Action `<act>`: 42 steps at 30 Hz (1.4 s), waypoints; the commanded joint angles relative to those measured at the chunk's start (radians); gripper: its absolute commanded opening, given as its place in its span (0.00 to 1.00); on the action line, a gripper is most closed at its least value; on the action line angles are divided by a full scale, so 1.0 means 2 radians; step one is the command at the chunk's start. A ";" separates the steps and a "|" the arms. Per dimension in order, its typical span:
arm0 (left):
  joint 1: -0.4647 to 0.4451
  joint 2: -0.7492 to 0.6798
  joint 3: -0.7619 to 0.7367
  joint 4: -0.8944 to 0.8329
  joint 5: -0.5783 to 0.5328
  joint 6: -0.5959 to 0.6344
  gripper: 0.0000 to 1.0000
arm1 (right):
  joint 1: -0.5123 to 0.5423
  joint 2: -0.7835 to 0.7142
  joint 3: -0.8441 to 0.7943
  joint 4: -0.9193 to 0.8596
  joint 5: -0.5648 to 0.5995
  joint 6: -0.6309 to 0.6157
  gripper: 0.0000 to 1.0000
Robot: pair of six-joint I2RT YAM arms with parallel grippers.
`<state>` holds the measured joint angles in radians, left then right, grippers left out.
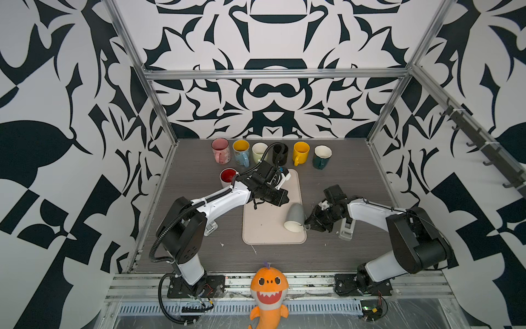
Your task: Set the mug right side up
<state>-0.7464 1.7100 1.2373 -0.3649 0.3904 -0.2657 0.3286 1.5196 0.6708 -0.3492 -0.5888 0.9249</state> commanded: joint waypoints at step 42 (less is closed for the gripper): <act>0.001 -0.030 0.015 -0.030 -0.085 0.011 0.00 | 0.050 -0.063 0.100 -0.088 0.073 -0.072 0.00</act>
<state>-0.7464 1.7119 1.2640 -0.3977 0.2913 -0.2527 0.4217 1.4582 0.8219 -0.5426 -0.4370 0.8074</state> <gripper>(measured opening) 0.042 0.054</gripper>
